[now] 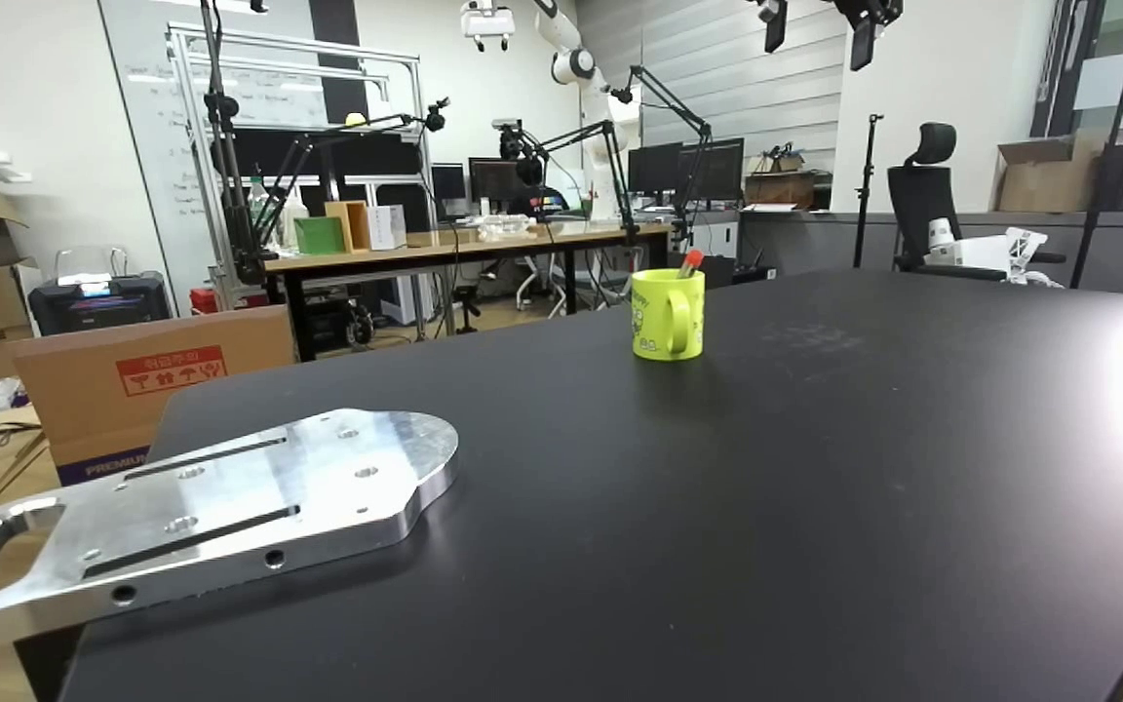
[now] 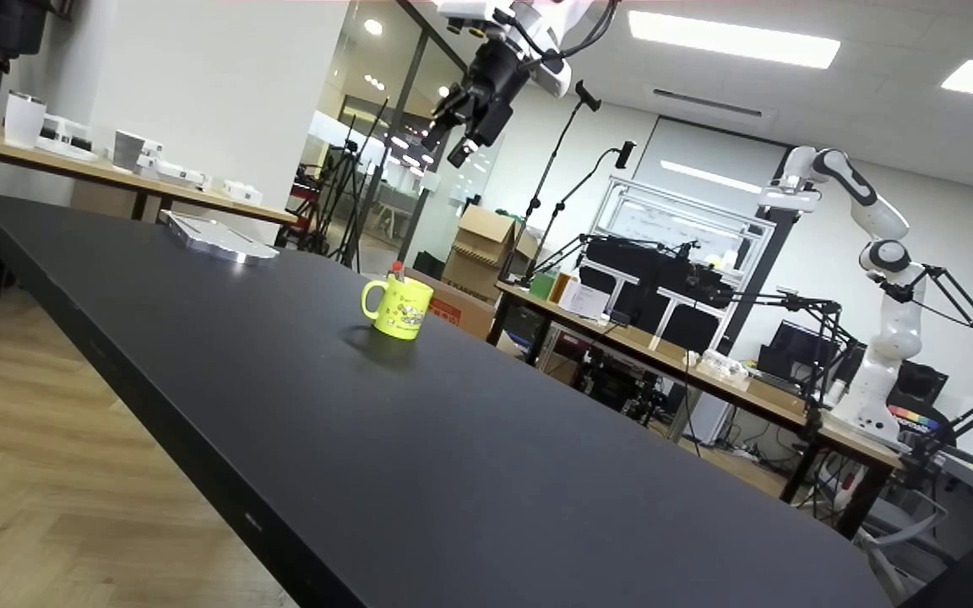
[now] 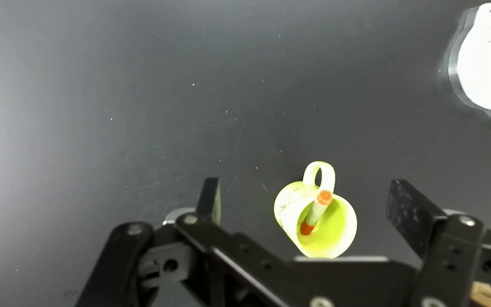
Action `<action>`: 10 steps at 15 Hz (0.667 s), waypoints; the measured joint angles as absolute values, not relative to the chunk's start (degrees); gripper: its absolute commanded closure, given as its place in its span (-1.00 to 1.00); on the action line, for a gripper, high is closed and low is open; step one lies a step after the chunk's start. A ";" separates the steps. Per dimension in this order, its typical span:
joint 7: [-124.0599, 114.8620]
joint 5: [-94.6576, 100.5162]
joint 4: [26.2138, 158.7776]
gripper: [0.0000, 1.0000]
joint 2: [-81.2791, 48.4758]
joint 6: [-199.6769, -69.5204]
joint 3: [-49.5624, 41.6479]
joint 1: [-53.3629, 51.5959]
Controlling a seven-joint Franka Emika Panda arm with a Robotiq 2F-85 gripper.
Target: Take the pen out of the mug and place it on the table
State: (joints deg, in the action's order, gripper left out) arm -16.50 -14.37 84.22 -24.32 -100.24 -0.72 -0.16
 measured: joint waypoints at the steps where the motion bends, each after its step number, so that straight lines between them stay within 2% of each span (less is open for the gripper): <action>1: -16.37 -14.37 84.27 -1.00 -24.32 -100.24 -0.79 0.04; 10: -16.14 -14.50 83.66 -1.00 -24.94 -101.00 -0.87 0.26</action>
